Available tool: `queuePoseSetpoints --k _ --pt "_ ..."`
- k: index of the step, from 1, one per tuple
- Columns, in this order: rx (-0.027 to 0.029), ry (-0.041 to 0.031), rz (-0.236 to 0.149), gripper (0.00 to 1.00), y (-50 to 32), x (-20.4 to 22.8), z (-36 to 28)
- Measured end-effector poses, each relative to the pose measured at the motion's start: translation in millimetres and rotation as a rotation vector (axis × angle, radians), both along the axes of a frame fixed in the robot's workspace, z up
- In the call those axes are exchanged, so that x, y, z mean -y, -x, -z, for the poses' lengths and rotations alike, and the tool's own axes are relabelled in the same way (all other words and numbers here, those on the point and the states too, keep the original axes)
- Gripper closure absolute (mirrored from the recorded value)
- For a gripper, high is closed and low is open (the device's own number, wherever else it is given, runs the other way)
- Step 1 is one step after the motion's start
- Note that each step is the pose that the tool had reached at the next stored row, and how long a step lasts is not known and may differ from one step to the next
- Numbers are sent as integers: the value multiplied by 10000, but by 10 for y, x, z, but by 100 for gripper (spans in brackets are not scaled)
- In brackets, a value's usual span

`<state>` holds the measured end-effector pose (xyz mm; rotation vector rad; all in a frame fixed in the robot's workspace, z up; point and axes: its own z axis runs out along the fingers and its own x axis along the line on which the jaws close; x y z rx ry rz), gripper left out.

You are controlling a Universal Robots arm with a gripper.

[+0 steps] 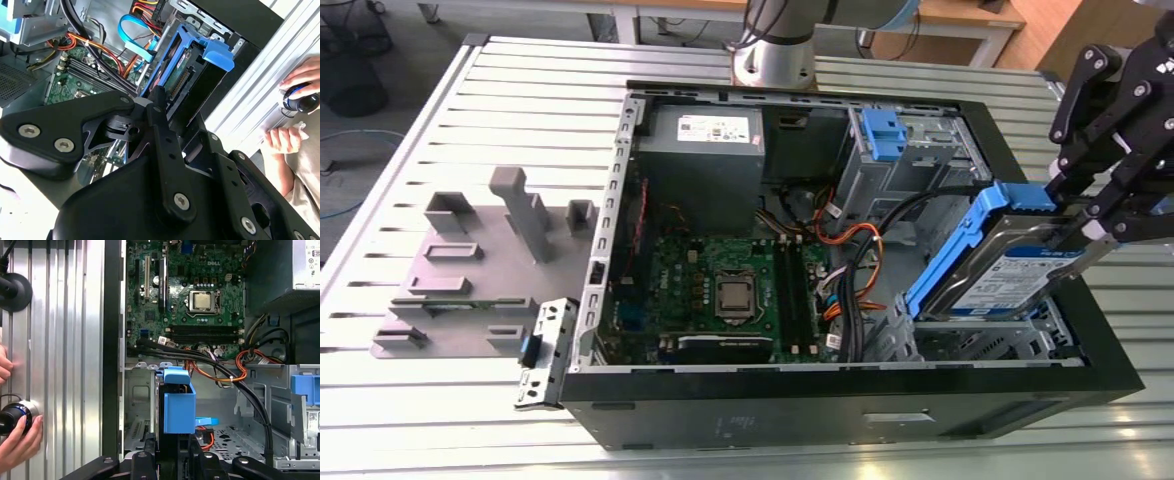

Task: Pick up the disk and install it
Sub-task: 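Pick up the disk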

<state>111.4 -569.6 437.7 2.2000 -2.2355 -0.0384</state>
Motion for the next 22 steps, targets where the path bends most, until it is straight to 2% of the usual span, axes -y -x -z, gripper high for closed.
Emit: queuePoseSetpoints --k 12,22 --pt "0 1 0 65 0 0 145" --pt "0 0 0 65 0 1 296"
